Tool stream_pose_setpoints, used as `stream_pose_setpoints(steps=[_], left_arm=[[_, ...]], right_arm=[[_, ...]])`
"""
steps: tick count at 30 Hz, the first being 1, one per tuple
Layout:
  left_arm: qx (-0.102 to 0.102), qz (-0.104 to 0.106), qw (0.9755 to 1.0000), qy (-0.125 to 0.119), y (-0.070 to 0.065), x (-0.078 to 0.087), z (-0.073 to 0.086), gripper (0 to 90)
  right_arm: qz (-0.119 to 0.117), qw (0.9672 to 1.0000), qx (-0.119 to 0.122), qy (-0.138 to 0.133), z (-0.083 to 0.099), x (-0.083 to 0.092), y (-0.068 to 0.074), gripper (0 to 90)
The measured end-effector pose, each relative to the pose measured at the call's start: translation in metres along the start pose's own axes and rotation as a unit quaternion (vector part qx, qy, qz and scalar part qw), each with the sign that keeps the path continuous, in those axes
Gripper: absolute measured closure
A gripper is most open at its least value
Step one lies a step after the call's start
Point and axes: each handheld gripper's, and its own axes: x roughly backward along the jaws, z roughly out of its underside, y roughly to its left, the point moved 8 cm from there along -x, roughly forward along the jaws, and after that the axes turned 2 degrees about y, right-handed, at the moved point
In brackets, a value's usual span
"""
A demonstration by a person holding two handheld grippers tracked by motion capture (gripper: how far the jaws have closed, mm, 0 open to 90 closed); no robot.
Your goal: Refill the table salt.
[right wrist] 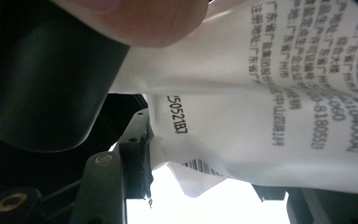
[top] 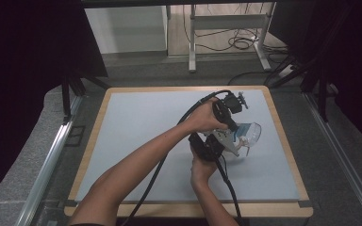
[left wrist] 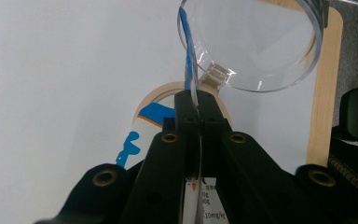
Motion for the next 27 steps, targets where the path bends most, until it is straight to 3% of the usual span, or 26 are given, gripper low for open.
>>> stream_pose_setpoints(steps=[27], left_arm=[[-0.001, -0.001, 1.0000, 0.004, 0.0012, -0.0019, 0.0005, 90.0]], right_arm=[[-0.001, 1.0000, -0.003, 0.001, -0.0003, -0.0008, 0.0002, 49.4]])
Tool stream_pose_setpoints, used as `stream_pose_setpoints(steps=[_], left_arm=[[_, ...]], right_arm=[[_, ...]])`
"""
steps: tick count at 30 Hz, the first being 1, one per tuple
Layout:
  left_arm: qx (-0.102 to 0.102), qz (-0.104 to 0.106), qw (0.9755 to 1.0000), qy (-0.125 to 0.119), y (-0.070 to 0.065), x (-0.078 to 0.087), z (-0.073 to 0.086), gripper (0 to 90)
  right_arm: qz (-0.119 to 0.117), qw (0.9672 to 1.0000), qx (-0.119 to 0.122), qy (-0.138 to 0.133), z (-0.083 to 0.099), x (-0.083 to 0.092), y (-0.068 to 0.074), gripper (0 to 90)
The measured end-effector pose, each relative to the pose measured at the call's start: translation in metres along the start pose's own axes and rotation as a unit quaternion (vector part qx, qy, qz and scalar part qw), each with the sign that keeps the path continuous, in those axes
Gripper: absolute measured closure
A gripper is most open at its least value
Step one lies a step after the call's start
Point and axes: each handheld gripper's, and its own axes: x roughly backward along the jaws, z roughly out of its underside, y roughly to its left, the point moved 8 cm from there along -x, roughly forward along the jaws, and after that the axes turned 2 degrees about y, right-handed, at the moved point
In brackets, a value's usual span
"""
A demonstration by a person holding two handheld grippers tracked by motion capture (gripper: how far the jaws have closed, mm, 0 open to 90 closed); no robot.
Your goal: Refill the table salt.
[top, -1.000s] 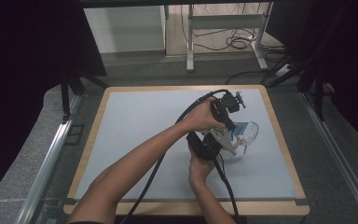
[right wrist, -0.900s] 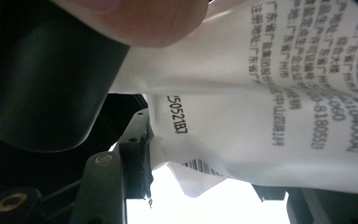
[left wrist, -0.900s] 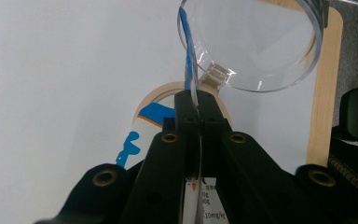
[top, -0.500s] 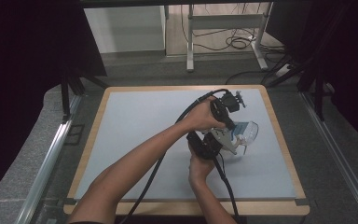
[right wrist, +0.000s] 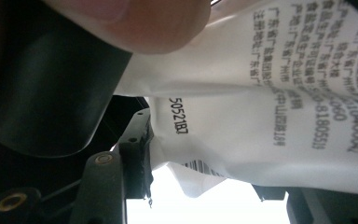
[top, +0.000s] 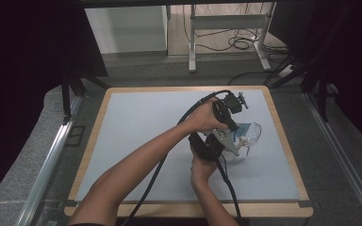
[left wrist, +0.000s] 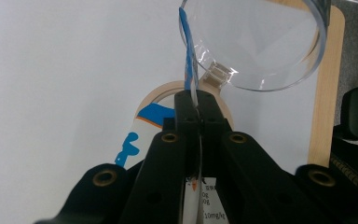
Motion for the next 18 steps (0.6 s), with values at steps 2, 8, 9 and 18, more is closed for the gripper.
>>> stream_pose_setpoints(steps=[2, 8, 9, 18], left_arm=[[-0.003, -0.001, 1.0000, 0.005, 0.0007, -0.0010, 0.0007, 90.0], [-0.003, -0.001, 1.0000, 0.009, 0.0010, -0.0046, 0.0009, 90.0], [-0.005, -0.001, 0.9999, 0.009, 0.0010, -0.0047, 0.0008, 90.0], [-0.007, -0.001, 0.9999, 0.008, -0.0003, -0.0049, -0.0003, 90.0]], right_arm=[[0.001, 1.0000, -0.002, -0.001, 0.0006, -0.0005, -0.0007, 49.4], [0.001, 1.0000, -0.004, 0.001, 0.0022, -0.0012, -0.0031, 49.4], [0.000, 1.0000, -0.006, 0.001, 0.0020, -0.0012, -0.0033, 49.4], [-0.003, 0.9999, -0.013, -0.004, -0.0004, -0.0010, -0.0035, 49.4]])
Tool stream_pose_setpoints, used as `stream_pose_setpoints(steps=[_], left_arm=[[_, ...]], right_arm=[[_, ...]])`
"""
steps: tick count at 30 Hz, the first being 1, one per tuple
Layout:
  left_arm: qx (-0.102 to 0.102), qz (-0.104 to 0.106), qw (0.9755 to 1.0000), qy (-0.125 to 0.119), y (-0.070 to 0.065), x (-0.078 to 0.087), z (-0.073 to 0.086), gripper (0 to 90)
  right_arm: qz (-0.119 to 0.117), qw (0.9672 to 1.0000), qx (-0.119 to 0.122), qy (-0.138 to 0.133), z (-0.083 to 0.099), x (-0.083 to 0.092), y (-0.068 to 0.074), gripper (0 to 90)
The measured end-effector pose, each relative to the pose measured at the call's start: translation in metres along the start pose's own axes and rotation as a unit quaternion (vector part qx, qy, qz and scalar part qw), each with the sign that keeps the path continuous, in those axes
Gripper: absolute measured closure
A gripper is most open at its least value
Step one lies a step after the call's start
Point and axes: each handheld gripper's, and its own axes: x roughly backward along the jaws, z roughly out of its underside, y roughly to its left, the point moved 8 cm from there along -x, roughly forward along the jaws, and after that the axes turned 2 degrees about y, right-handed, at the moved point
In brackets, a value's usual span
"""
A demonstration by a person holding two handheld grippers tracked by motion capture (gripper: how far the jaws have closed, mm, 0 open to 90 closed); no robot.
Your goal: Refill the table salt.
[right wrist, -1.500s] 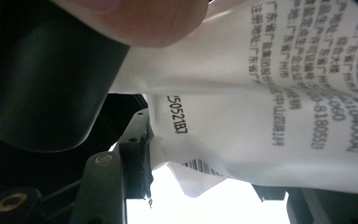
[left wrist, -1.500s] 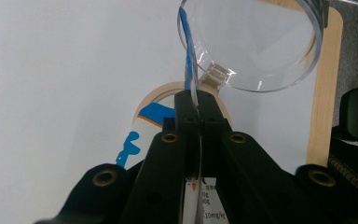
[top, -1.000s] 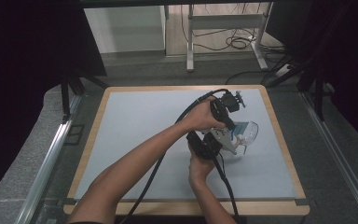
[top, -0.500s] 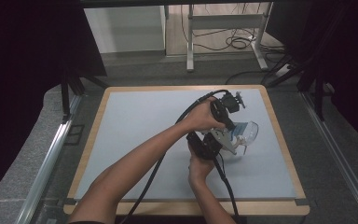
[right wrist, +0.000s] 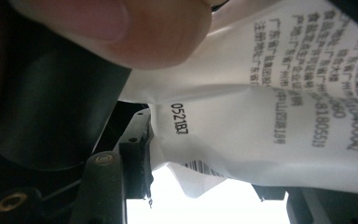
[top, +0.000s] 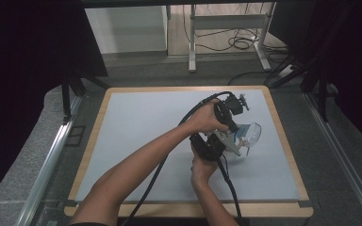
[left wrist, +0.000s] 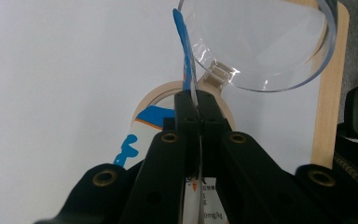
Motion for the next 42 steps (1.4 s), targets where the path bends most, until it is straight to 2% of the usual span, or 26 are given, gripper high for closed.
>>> stream_pose_setpoints(steps=[26, 42], left_arm=[[0.003, 0.000, 1.0000, -0.004, -0.0010, 0.0013, -0.0003, 90.0], [0.003, 0.000, 1.0000, -0.005, -0.0009, 0.0015, -0.0003, 90.0]], right_arm=[[0.000, 1.0000, 0.006, -0.001, -0.0005, 0.0010, 0.0008, 49.5], [0.001, 1.0000, 0.001, -0.005, -0.0021, 0.0004, 0.0019, 49.5]])
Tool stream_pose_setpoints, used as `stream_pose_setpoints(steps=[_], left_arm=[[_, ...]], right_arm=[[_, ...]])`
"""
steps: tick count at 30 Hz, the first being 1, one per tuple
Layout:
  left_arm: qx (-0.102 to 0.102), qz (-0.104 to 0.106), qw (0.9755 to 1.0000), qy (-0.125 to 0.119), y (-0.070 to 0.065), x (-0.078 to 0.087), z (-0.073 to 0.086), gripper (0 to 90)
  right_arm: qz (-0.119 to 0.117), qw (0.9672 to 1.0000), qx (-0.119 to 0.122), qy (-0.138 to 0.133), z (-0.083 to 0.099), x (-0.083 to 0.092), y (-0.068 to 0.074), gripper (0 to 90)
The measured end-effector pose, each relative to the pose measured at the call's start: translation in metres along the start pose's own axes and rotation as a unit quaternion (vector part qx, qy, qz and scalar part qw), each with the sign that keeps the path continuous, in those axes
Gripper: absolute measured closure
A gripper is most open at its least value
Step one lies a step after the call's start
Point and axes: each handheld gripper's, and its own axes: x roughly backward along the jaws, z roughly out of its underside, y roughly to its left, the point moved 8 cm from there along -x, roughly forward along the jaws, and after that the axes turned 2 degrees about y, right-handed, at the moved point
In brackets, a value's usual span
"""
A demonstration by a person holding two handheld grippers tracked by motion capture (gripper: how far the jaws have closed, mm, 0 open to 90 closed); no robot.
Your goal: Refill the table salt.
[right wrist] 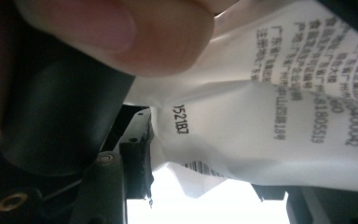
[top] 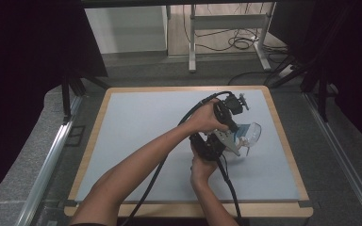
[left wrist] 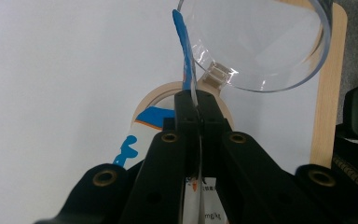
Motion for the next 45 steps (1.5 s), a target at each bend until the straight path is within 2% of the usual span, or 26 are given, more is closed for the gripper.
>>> stream_pose_setpoints(steps=[28, 45], left_arm=[[-0.001, 0.004, 1.0000, 0.006, 0.0002, -0.0022, 0.0018, 90.0], [-0.001, 0.005, 1.0000, 0.003, -0.0011, 0.0020, 0.0038, 90.0]], right_arm=[[0.003, 0.9999, 0.013, 0.002, 0.0047, 0.0015, -0.0021, 49.7], [0.001, 0.9999, 0.012, 0.003, 0.0045, 0.0038, 0.0035, 49.9]])
